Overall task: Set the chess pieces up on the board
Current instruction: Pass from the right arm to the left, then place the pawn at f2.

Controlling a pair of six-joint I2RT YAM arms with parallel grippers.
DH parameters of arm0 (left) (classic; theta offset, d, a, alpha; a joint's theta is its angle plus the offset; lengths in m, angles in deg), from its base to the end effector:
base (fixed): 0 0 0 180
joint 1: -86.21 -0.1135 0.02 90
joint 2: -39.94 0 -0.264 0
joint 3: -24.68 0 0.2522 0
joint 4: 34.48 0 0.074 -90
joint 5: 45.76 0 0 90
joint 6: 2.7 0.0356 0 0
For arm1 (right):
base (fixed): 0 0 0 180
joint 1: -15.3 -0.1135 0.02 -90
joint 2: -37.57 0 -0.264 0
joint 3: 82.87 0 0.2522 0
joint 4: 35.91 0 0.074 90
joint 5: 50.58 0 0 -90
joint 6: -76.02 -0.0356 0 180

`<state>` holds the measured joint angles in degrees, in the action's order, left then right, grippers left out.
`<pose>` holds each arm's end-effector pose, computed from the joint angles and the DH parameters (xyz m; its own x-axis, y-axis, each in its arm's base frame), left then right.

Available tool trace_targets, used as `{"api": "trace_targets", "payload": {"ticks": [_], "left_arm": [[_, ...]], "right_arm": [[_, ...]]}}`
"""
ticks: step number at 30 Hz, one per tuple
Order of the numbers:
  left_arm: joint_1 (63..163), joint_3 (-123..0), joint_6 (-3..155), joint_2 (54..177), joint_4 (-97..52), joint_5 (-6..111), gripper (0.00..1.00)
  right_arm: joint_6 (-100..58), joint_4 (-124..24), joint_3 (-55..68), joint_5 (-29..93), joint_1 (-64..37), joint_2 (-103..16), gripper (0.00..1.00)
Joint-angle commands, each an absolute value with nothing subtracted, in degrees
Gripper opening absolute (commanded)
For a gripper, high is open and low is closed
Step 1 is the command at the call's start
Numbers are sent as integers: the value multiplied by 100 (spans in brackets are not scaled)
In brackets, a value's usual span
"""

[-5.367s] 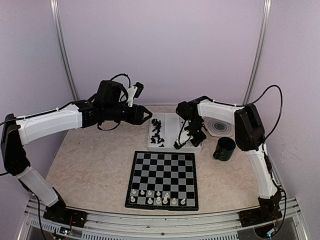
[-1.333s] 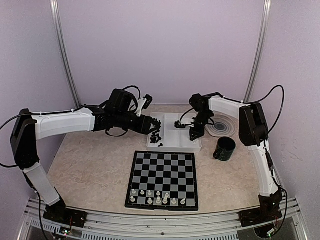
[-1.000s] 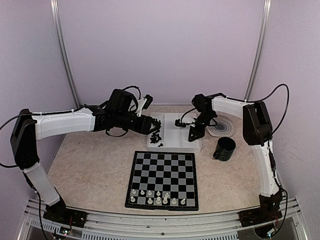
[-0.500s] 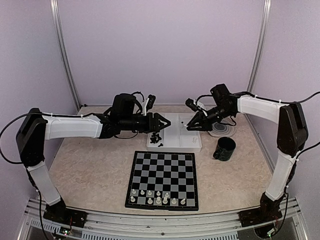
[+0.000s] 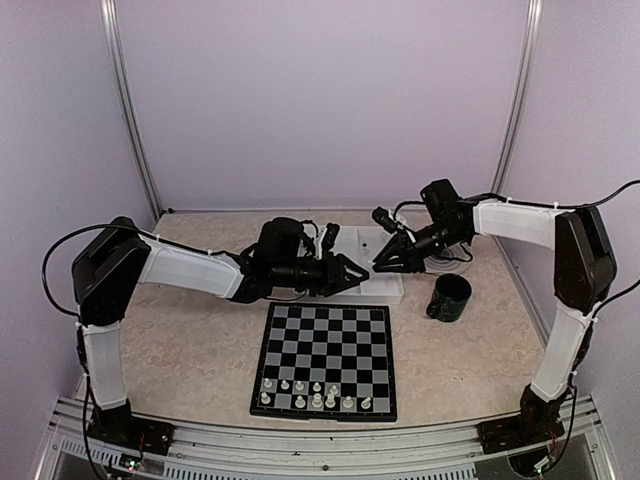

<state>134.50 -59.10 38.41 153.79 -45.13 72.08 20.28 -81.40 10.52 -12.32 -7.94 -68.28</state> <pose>0.2833 -0.3429 0.1935 -0.8636 -0.0324 -0.5031 0.4600 0.3577 -0.8127 0.3467 0.1793 0.2316 -0.2906 -0.5042 -0.8132 -0.9568 0.1461 0.2513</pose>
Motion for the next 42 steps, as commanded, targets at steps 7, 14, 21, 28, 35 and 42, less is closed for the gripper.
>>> {"api": "trace_targets", "payload": {"ticks": [7,14,21,28,35,42], "left_arm": [[13411,-6361,3615,15663,-5013,7366,41],[13376,-6438,3605,15777,-5060,7417,30],[13321,-6357,3554,15781,-5172,7402,17],[13305,-6371,3566,15802,-5219,7459,7],[13336,-6319,4098,15605,-4634,7348,0],[13983,-6294,6312,14690,-2214,6240,0]], "right_arm": [[2305,-8311,990,-1322,-980,-6755,19],[2346,-8367,1011,-1296,-1112,-6778,19],[2399,-8409,1016,-1278,-1176,-6785,19],[2416,-8423,1025,-1278,-1202,-6798,20],[2636,-8854,1227,-1551,-1065,-6662,98],[2582,-8787,1202,-1508,-415,-6254,99]]}}
